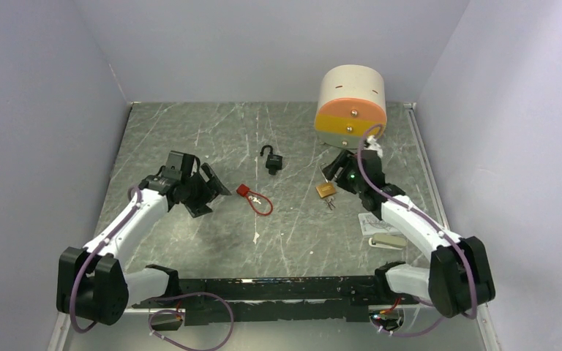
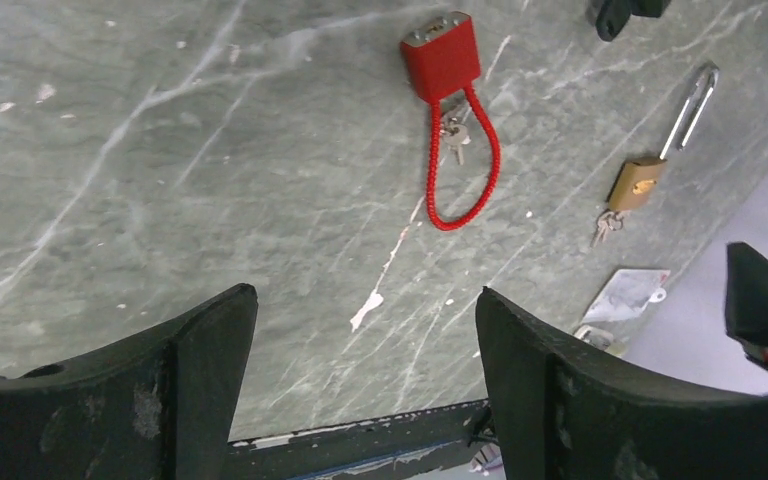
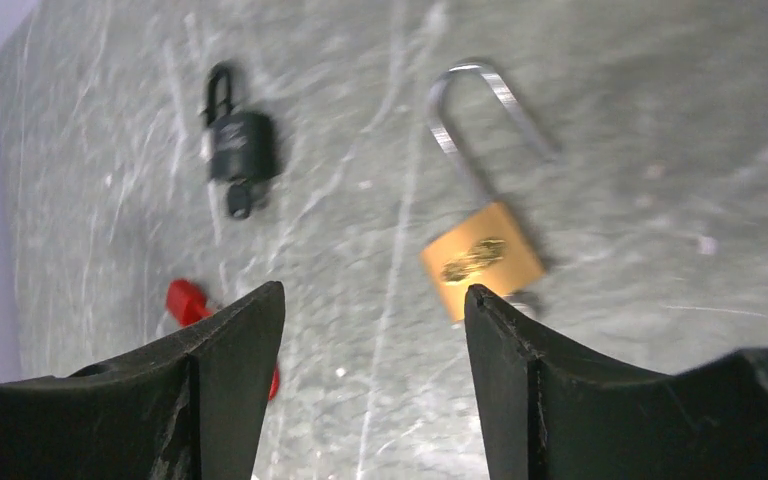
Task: Unlock with the key
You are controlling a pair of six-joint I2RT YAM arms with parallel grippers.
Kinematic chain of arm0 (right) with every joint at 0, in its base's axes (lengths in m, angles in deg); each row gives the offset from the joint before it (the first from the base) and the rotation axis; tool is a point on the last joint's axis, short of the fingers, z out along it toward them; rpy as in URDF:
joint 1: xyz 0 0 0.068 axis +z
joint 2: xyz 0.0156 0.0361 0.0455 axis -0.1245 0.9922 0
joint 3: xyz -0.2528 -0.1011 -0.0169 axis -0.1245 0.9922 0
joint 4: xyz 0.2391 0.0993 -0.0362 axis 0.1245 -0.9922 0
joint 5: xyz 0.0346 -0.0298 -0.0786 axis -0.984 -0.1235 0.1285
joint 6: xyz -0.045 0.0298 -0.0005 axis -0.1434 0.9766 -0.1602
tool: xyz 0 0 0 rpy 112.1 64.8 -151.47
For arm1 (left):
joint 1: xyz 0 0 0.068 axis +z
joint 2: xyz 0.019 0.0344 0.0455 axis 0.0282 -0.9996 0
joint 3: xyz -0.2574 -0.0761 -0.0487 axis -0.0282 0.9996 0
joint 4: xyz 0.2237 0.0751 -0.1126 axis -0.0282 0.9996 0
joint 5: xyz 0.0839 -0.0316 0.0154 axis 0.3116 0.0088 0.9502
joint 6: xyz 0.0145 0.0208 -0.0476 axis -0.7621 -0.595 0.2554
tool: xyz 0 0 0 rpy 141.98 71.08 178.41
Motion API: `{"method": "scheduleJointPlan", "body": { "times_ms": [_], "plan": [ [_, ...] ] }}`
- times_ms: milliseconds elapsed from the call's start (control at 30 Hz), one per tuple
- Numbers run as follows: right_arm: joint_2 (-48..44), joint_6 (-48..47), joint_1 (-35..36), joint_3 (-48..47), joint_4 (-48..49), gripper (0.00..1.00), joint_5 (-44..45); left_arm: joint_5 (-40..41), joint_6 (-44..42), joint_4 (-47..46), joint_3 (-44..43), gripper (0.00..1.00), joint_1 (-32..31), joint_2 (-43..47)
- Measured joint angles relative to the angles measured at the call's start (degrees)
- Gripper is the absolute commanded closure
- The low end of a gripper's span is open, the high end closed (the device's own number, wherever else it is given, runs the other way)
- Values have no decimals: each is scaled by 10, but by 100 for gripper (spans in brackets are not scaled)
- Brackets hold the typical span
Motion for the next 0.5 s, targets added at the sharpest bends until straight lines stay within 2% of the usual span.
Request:
{"method": "scheduleJointPlan", "body": {
  "times_ms": [100, 233, 367, 500],
  "plan": [
    [7, -28, 80, -37, -13, 43, 11, 23, 10, 11, 11, 18, 0, 22],
    [88, -54, 179, -113, -18, 60, 3, 54, 23, 29, 17, 18, 0, 56],
    [213, -78, 243, -204, -20, 69, -19, 76, 32, 49, 20, 18, 0, 90],
    [334, -104, 288, -297, -47, 73, -31, 76, 32, 66, 21, 17, 1, 97]
  ]
}}
